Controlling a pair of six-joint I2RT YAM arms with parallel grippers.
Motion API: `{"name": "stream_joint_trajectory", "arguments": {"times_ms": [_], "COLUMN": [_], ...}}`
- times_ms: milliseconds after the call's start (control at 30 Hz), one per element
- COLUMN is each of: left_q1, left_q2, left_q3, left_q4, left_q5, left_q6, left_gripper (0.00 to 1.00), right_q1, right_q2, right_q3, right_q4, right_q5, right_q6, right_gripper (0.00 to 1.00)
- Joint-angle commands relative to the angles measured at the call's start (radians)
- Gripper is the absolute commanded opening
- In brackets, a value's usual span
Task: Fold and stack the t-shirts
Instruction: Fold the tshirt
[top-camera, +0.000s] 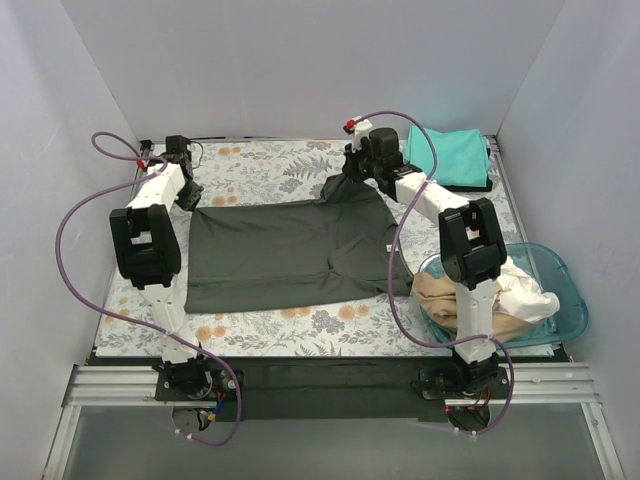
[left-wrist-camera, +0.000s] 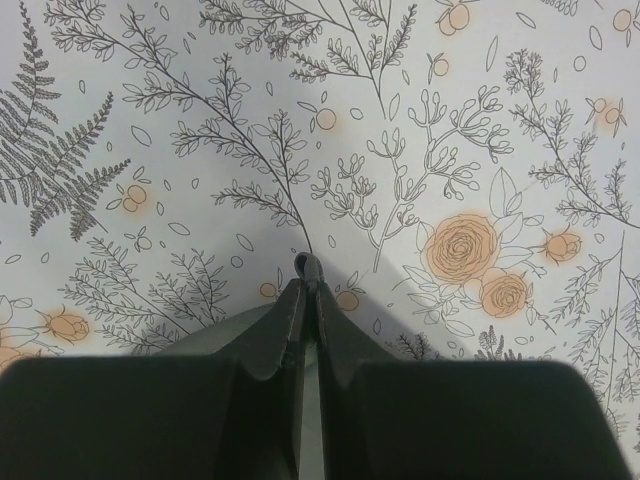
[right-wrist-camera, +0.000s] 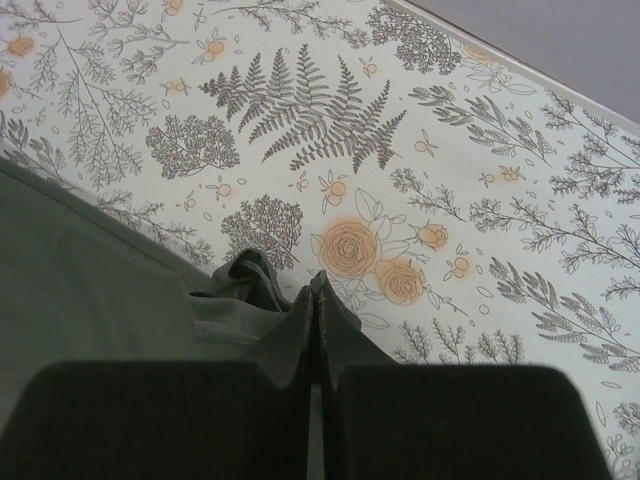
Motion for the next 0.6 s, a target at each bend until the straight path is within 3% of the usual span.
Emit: {"name": "stream_joint_trajectory", "arguments": {"times_ms": [0, 300, 467, 567], "left_q1": [-0.001, -0.003, -0.004, -0.006], "left_q2": [-0.075, -0.141, -0.213, -0.257], "left_q3": [-0.001, -0.12, -0.223, -0.261], "left_q4": [0.007, 0.072, 0.142, 0.149], "left_q5": [-0.049, 0.002, 0.085, 0.065], "left_q6": [0.028, 0.069, 0.077, 0.052], "left_gripper": [0.0, 0.0, 0.0, 0.0], "right_q1": [0.002, 0.004, 0.012, 0.013], "right_q2": [-0.099, -0.213, -0.314, -0.385], "right_q3": [-0.034, -0.151, -0.284, -0.362], "right_q4": [0.073, 0.088, 0.099, 0.104], "right_q5": [0.014, 0.0, 0.0, 0.011], "right_q6": [-0.036, -0.038, -0.044, -0.039], "right_gripper": [0.01, 0.01, 0.01, 0.01]}}
